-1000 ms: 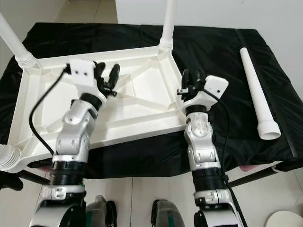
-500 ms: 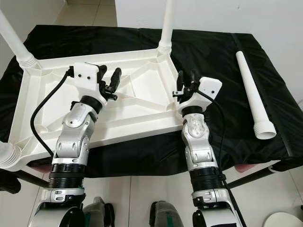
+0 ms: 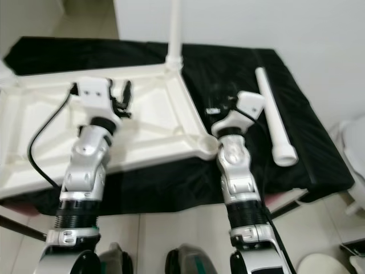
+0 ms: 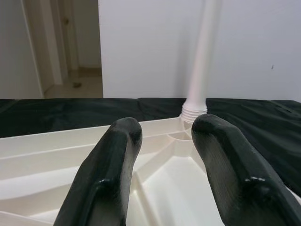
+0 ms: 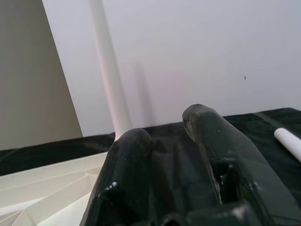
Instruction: Building children table
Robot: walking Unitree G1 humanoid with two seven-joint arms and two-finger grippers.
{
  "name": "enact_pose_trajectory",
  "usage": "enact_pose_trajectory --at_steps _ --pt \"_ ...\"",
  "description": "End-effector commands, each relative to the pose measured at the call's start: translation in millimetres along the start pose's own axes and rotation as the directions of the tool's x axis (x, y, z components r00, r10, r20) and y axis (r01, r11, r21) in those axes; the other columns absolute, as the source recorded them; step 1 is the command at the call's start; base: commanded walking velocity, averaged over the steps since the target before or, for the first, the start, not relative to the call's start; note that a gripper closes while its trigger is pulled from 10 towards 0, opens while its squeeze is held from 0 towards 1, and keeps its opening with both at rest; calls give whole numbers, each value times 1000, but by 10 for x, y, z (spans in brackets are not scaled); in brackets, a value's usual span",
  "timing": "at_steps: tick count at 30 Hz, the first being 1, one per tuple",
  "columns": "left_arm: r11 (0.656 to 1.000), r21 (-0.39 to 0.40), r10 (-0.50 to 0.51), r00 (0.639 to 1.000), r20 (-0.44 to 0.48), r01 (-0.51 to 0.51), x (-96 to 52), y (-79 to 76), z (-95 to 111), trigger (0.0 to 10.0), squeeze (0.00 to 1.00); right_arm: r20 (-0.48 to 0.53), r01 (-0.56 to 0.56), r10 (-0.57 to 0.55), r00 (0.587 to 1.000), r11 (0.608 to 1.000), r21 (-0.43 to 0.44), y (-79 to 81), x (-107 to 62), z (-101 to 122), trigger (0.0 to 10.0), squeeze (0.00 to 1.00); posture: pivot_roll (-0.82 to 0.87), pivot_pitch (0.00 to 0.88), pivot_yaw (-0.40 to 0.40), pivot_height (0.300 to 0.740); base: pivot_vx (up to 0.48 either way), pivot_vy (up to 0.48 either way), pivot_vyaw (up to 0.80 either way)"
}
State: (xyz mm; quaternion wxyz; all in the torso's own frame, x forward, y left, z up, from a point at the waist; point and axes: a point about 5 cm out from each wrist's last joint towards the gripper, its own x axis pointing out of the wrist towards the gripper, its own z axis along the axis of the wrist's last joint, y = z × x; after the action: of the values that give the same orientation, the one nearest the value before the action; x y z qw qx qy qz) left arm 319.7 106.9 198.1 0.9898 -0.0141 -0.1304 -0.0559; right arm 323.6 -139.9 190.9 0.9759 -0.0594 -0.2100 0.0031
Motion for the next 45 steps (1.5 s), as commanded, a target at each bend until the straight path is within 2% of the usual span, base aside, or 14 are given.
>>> enact_pose_trajectory --at_steps 1,15,18,26,27,28,29,30,34,37,38,43,44,45 --pt "1000 -6 -21 1000 -9 21 -3 -79 -10 10000 0 -17 13 -13 1000 1000 -11 -56 -27 -48 10000 0 -123 0 -25 740 0 -401 0" --pt "1000 -12 -25 1000 -19 25 -3 -109 -23 10000 0 -10 15 -15 1000 1000 -14 -63 -15 -38 10000 0 -126 0 -24 740 0 -386 0" --pt "999 -41 -32 999 -25 31 -10 -136 -34 10000 0 -10 15 -15 1000 1000 -16 -67 -15 -38 10000 0 -126 0 -24 740 0 0 0" --pt "998 -45 -39 999 -22 38 -7 -161 -17 10000 0 -23 30 -30 999 1000 -8 -106 24 -41 10000 0 -125 1 -25 740 0 0 0" --pt "998 -46 -40 999 -21 39 -8 -162 -16 10000 0 -25 31 -31 999 999 -6 -108 27 -43 10000 67 -125 1 -25 740 0 0 0" --pt "998 -46 -40 999 -21 39 -8 -162 -16 10000 0 -25 31 -31 999 999 -6 -108 27 -43 10000 67 -125 1 -25 740 0 0 0" --pt "998 -45 -50 998 -24 49 -7 -177 -10 10000 0 -40 34 -33 999 999 22 -111 41 -55 10000 1000 -124 3 -23 740 0 0 0" --pt "995 -50 -83 996 -27 81 -9 -221 8 10000 0 -76 15 -11 997 998 60 -91 85 -90 10000 1000 -125 12 -21 740 0 0 0" --pt "993 -41 -114 993 -36 112 -11 -270 20 10000 0 -128 8 2 992 997 81 -77 147 -140 10000 1000 -125 21 -24 740 0 0 0" --pt "989 -26 -145 989 -34 144 -18 -312 34 10000 0 -154 -19 31 988 997 79 -45 191 -157 10000 1000 -123 29 -26 740 0 0 0" --pt "985 -18 -173 984 -37 172 -29 -347 41 10000 0 -188 -21 37 981 996 87 -9 255 -173 10000 1000 -122 44 -28 740 0 0 0" --pt "983 -16 -185 982 -43 184 -36 -360 40 10000 0 -216 -24 44 975 995 92 24 295 -186 10000 1000 -122 46 -29 740 0 0 0" --pt "982 -14 -189 981 -50 188 -42 -368 36 10000 0 -245 -31 59 968 993 118 65 329 -189 10000 0 -121 56 -34 740 0 0 0" --pt "982 -14 -189 981 -50 188 -42 -368 36 10000 0 -245 -31 59 968 993 118 65 329 -189 10000 0 -121 56 -34 740 0 0 0"
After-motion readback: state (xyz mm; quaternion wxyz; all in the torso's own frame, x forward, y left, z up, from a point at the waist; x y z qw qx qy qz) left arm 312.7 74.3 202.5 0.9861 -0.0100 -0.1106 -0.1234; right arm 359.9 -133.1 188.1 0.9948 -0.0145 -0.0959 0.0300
